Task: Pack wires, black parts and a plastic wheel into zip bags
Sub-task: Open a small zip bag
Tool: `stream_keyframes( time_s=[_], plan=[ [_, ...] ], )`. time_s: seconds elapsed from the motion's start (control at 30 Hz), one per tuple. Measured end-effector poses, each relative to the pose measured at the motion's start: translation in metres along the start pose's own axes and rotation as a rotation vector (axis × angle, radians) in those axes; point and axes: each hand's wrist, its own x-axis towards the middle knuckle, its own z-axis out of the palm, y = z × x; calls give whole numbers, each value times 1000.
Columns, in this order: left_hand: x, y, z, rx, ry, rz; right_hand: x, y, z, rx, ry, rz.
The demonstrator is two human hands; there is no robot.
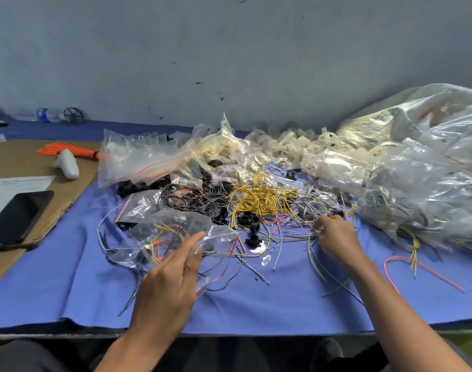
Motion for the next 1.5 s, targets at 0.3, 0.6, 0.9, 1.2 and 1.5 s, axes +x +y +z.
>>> stream_keyframes(
  time_s=[0.3,0.6,0.9,1.2,1.5],
  plan=[
    [1,-1,-1,0,-7,-13,-18,7,-3,242,329,-65],
    [2,3,0,14,-10,-1,-13,-11,-30,772,217,25],
    [1,1,-1,25,-6,-6,-15,-17,-35,1223,12,59],
    [0,1,1,21,2,6,-17,-23,-50,1432,-56,40],
    [0,-1,0,13,-8,-4,-14,-31,-81,817,-173,-178]
  ],
)
